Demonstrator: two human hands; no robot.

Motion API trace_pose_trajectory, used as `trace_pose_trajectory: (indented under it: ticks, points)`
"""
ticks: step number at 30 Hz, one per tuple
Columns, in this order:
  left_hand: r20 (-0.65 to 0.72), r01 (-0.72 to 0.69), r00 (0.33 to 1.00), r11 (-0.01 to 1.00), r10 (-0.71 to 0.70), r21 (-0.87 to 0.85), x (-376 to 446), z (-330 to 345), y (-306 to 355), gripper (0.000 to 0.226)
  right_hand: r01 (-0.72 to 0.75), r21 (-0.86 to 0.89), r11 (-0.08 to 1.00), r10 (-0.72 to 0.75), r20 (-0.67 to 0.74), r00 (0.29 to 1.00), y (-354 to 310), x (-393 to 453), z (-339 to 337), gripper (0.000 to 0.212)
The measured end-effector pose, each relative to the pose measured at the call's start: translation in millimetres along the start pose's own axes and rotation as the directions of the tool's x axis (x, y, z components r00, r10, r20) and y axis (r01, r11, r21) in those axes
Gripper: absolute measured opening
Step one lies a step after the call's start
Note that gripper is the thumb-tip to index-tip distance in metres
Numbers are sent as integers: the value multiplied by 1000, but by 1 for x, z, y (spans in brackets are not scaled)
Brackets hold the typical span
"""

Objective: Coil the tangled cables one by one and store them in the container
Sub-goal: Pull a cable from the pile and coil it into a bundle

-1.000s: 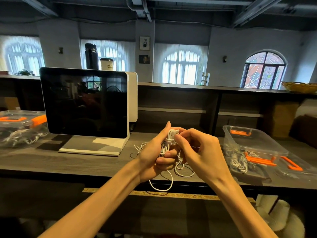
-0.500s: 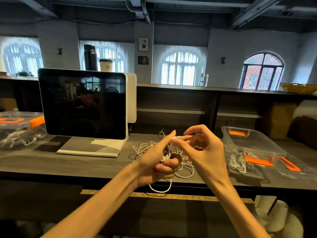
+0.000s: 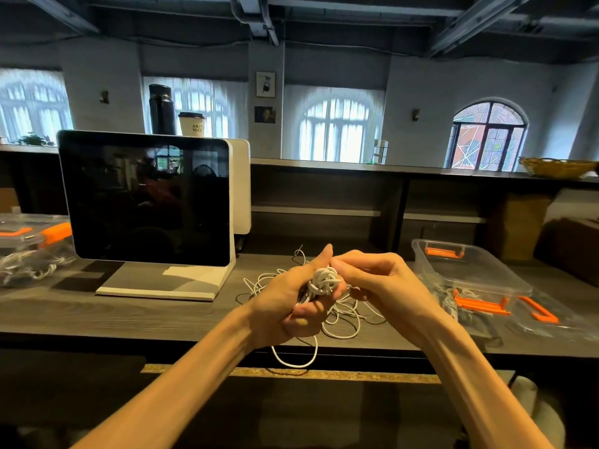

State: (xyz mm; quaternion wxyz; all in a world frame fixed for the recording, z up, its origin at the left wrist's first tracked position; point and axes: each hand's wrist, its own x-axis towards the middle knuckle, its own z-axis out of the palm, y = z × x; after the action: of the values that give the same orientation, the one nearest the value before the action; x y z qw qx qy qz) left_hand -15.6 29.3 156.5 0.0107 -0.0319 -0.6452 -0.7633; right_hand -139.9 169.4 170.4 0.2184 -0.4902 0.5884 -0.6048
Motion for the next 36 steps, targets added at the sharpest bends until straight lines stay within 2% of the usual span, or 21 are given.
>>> trace_pose_trajectory:
  ticks: [5,9,11,13,16,19,22,24,27,29,31,33,36]
  points:
    - [-8,32,999,999,-32,22,-2,-3,-3,58,-40,72,997,37,44,998,3,4,2,22]
    - [7,60,998,996,-61,73,2,-9,-4,51,38,-15,999,-40,-149,988,10,11,12,19]
    - [-1,76,997,990,-76,115,3,-12,-4,48,65,-88,994,-82,-197,977,15,12,12,19]
    - [-7,70,998,993,-70,100,3,-14,-4,46,41,-42,998,-46,-124,991,16,12,11,24]
    - [-15,64,998,996,-63,67,1,-18,-8,43,-105,77,991,100,67,993,10,16,11,44]
    - [15,87,996,993,-89,81,-1,-20,-10,43,-192,-103,976,209,203,957,4,16,10,62]
    - [77,128,989,992,-127,-6,0,-24,-12,49,-122,-348,929,214,237,948,0,13,7,74]
    - [166,141,978,986,-126,-85,2,-29,-14,52,-81,-394,915,195,257,947,0,15,8,77]
    - [309,146,947,971,-82,-189,6,-33,-16,51,1,-331,944,96,276,956,-4,16,10,56]
    - [341,163,937,959,-76,-233,8,-33,-17,52,40,-260,965,36,284,958,-3,16,6,46]
    - [315,162,946,952,-75,-260,9,-33,-18,59,33,-154,988,12,280,960,2,15,6,44]
    - [267,94,963,966,-27,-242,9,-30,-16,62,-6,49,999,-6,236,972,9,13,11,49]
    - [159,-25,986,990,48,-141,11,-22,-14,50,-33,356,934,-7,111,994,18,9,19,52]
